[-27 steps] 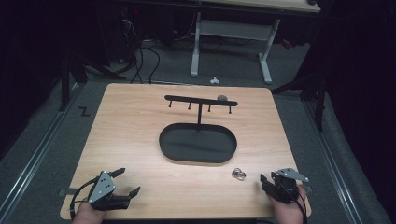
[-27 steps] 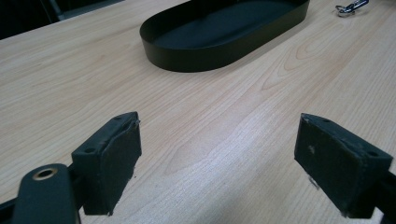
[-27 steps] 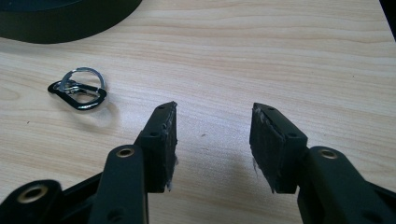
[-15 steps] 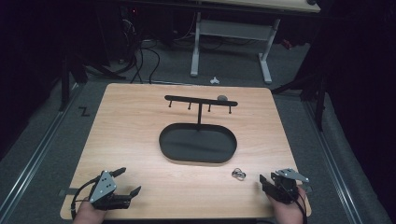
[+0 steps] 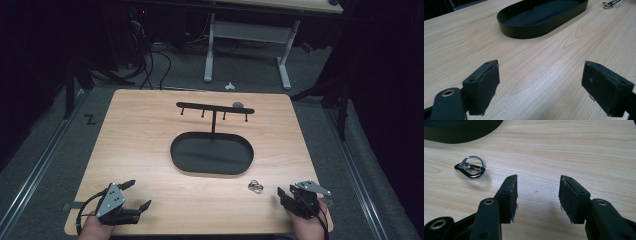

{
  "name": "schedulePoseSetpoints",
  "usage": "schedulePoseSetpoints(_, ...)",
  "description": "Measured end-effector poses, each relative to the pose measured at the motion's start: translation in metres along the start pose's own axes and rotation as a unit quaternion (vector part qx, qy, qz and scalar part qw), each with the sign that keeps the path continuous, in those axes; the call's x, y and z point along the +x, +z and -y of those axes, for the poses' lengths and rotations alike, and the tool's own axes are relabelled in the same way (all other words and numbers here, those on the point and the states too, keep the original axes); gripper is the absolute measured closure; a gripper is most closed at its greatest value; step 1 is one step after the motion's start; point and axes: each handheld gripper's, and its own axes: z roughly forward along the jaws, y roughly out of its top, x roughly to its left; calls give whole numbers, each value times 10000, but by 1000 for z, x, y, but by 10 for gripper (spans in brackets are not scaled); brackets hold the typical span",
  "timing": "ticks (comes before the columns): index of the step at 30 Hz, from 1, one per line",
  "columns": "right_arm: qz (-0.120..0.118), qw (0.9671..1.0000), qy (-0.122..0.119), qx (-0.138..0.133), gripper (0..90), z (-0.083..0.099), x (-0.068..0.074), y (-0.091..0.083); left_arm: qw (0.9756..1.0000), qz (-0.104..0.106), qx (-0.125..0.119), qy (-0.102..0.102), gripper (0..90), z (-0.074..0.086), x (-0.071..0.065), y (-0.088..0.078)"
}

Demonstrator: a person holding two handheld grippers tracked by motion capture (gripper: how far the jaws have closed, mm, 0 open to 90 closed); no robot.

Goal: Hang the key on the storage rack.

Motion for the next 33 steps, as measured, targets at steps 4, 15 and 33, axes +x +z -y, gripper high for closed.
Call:
schedulePoseSetpoints(4,3,10000,-49,47,494,0,1,1,10000,0,-7,5,152,0,0,0)
schedulePoseSetpoints(15,-9,9998,-145,112,489,-2,6,4,10000,19,14,24,152,0,-1,1)
schedulePoseSetpoints(33,-44,9962,-616,616,414,-24,26,8,10000,1,-10,1,153,1,0,-1)
